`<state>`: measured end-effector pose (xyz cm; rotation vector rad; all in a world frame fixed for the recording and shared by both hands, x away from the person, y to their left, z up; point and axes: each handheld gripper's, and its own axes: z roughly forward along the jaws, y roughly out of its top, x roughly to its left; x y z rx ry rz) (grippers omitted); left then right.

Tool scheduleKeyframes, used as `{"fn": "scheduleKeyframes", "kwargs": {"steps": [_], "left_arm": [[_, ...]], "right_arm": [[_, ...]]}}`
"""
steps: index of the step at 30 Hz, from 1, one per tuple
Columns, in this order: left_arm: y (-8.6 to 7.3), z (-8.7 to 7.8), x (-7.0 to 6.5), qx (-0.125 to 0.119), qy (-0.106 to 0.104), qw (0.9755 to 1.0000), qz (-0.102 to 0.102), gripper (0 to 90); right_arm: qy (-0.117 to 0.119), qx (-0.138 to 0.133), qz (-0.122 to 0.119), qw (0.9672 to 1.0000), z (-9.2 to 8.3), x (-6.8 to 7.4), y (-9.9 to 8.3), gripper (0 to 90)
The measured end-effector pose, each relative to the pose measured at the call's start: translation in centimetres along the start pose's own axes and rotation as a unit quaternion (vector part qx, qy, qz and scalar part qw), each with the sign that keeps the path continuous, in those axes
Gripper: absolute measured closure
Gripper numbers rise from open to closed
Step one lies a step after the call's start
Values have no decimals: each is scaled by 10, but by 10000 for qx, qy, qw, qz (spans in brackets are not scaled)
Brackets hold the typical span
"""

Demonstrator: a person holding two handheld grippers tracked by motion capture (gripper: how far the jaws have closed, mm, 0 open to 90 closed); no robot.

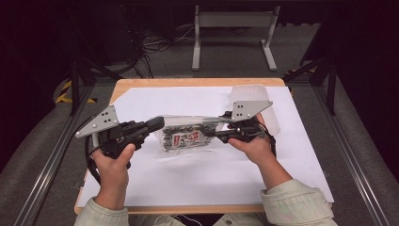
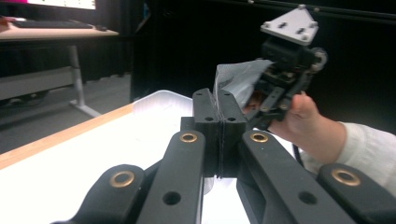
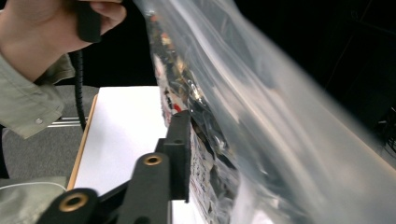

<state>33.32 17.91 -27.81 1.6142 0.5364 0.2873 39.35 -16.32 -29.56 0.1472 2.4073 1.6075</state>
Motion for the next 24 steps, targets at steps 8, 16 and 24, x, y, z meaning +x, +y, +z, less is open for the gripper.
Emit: {"fn": "scheduleKeyframes", "kwargs": {"steps": [8, 16, 24], "left_arm": [[-2, -1, 6, -49, 206, 9998, -21, 885], [-1, 3, 6, 145, 285, 9995, 75, 636], [-2, 4, 11, 357, 345, 9986, 155, 388]], "right_arm": [[296, 0, -130, 9995, -1, 5, 4, 757], [393, 4, 16, 9992, -3, 3, 5, 767], [320, -79, 194, 9993, -11, -3, 6, 766]]}}
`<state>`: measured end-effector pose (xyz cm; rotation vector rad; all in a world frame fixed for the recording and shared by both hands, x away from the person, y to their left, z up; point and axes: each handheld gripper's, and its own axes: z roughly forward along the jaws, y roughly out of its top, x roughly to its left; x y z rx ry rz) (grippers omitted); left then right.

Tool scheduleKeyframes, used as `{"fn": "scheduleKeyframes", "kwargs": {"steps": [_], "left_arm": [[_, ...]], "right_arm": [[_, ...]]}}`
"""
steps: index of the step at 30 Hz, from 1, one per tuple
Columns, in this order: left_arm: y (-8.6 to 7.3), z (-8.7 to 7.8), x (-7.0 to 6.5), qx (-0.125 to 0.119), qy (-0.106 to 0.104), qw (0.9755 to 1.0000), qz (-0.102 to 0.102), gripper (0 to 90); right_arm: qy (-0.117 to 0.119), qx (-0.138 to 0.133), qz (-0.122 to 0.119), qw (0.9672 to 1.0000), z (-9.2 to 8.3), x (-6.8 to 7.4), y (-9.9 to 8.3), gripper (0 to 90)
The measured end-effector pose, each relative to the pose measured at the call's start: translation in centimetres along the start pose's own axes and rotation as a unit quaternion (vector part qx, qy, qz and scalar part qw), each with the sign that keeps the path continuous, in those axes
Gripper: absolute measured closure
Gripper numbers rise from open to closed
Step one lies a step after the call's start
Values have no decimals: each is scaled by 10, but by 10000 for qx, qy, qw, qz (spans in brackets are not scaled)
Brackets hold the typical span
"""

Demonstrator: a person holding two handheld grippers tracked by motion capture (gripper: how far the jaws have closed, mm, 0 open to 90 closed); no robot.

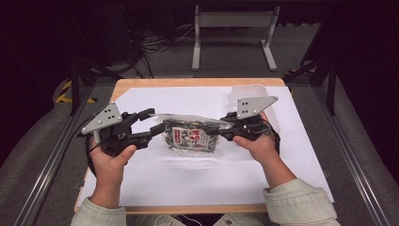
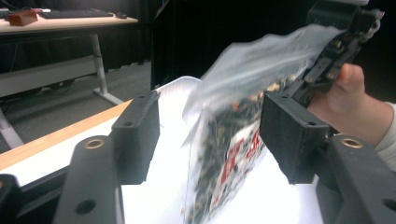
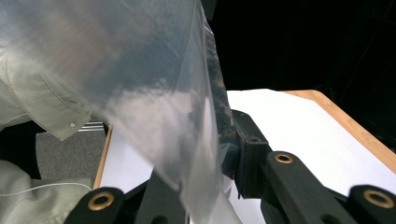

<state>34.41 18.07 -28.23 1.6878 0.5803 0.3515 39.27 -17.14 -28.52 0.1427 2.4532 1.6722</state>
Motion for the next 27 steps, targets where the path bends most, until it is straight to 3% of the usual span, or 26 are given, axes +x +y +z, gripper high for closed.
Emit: {"fn": "scheduleKeyframes", "kwargs": {"steps": [11, 14, 20, 27], "left_arm": [[-16, -2, 12, 170, 280, 9995, -16, 310], [-25, 0, 17, 361, 329, 9988, -44, 297], [-41, 2, 26, 381, 456, 9982, -113, 277], [-61, 4, 37, 668, 504, 9963, -191, 274]], "right_arm": [[-281, -75, 205, 9994, -20, -10, 6, 766], [-359, -92, 259, 9990, -24, -13, 7, 765], [-617, -164, 427, 9970, -40, -23, 13, 765], [-920, -253, 573, 9938, -60, -35, 19, 765]]}}
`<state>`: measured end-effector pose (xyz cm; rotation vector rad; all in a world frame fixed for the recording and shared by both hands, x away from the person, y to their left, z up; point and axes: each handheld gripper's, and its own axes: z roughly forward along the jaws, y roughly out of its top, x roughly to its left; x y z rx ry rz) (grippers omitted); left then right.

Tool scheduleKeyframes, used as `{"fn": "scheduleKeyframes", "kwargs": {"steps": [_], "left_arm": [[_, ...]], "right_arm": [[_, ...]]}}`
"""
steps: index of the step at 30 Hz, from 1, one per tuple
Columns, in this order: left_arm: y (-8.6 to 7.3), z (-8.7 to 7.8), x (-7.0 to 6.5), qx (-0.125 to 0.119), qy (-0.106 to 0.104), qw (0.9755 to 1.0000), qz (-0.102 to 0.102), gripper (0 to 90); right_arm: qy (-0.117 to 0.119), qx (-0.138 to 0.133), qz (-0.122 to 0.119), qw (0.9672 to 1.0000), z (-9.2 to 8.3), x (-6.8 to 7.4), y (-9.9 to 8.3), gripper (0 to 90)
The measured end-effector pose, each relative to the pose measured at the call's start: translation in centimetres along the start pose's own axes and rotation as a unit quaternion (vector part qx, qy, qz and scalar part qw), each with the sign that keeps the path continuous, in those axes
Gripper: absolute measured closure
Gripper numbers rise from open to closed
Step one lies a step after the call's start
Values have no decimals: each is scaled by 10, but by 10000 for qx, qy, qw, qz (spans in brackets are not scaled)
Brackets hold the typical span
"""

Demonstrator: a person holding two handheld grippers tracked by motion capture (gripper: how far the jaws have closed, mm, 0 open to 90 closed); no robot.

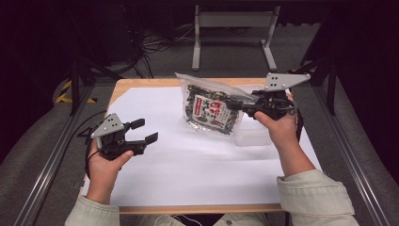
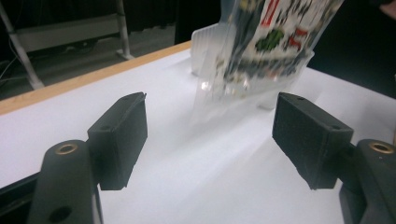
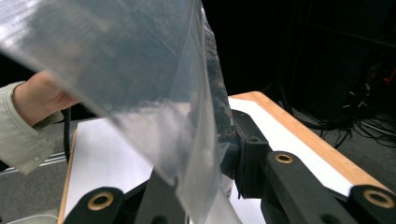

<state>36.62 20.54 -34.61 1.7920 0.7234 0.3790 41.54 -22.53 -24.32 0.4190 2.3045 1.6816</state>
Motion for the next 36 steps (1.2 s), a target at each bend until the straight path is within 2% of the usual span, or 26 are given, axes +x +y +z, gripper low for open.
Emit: {"fn": "scheduleKeyframes", "kwargs": {"steps": [6, 11, 13, 18, 23, 26, 28, 29, 32, 36], "left_arm": [[-14, 5, 6, 169, 66, 9998, 79, 277], [-23, 6, 11, 184, 59, 9998, 17, 282], [-26, 8, 14, 253, 70, 9996, 52, 279], [-35, 13, 20, 347, 56, 9993, -81, 233], [-41, 16, 23, 352, 157, 9992, -133, 187], [-43, 17, 24, 393, 234, 9989, -88, 151], [-44, 18, 24, 398, 235, 9988, -177, 114], [-45, 18, 25, 384, 248, 9988, -169, 94], [-46, 19, 25, 398, 234, 9988, -144, 75], [-47, 19, 25, 416, 257, 9988, -78, 62]], "right_arm": [[-186, -56, 61, 9998, -11, -9, 5, 765], [-360, -46, 69, 9993, -16, -16, 8, 765], [-443, -39, 63, 9990, -19, -19, 10, 765], [-674, -30, 72, 9977, -27, -27, 13, 765], [-934, -38, 93, 9956, -37, -35, 13, 765], [-1092, -37, 130, 9939, -42, -39, 12, 765], [-1201, -41, 127, 9927, -46, -43, 11, 765], [-1315, -12, 140, 9912, -48, -46, 10, 765], [-1405, 2, 115, 9900, -50, -48, 10, 765], [-1624, 59, 113, 9866, -56, -55, 9, 765]]}}
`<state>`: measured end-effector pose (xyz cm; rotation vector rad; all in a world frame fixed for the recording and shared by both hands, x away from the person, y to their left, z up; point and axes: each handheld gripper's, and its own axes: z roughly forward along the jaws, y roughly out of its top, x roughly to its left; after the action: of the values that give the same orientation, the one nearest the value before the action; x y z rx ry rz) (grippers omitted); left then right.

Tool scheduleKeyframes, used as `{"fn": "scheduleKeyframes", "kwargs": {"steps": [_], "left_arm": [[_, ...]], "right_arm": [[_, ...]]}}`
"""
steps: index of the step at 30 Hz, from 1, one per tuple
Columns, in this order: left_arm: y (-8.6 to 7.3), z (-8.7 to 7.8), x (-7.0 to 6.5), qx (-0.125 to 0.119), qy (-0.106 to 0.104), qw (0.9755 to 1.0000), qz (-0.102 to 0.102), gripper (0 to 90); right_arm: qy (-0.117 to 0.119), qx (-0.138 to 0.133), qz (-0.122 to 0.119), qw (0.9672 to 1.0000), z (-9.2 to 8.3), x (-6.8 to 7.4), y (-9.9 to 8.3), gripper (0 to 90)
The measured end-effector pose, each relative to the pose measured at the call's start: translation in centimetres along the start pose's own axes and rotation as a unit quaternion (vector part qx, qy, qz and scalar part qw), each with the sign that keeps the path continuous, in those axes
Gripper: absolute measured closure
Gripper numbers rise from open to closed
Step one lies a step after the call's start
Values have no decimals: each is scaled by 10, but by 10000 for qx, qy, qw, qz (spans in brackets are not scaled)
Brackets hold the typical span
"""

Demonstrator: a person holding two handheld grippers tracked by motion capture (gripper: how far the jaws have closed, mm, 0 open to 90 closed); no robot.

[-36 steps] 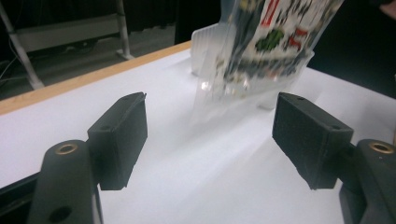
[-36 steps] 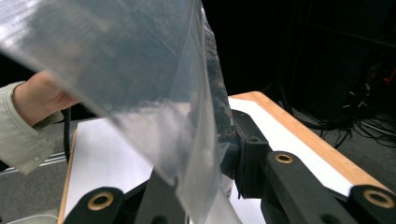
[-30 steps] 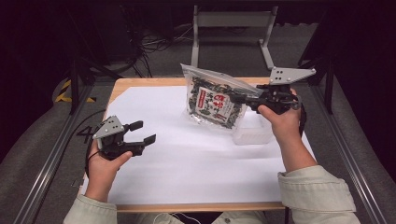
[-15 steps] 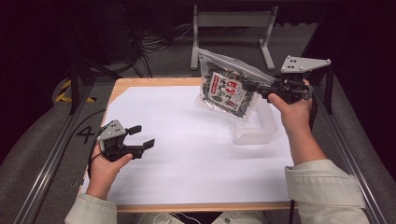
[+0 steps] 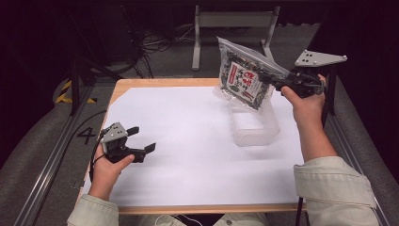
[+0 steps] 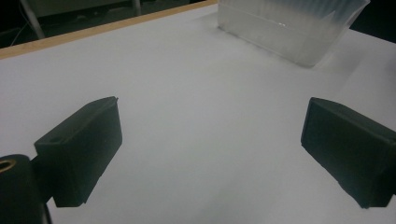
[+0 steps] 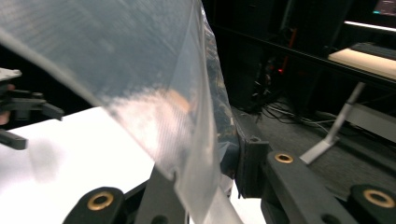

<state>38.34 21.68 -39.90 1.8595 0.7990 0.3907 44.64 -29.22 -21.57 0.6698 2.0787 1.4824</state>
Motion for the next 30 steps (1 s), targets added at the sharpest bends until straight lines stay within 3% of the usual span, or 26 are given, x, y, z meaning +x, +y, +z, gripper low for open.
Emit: {"fn": "scheduleKeyframes", "kwargs": {"steps": [15, 23, 30], "left_arm": [[-1, 0, -2, 6, 51, 10000, 38, 71], [-1, 1, -2, 33, 18, 10000, 16, 70], [-3, 2, -2, 56, -33, 10000, -13, 70]], "right_arm": [[-586, 160, 18, 9981, -7, -15, -3, 765], [-764, 214, 85, 9968, -5, -18, -11, 764], [-764, 346, 102, 9964, -2, -19, -21, 764]]}}
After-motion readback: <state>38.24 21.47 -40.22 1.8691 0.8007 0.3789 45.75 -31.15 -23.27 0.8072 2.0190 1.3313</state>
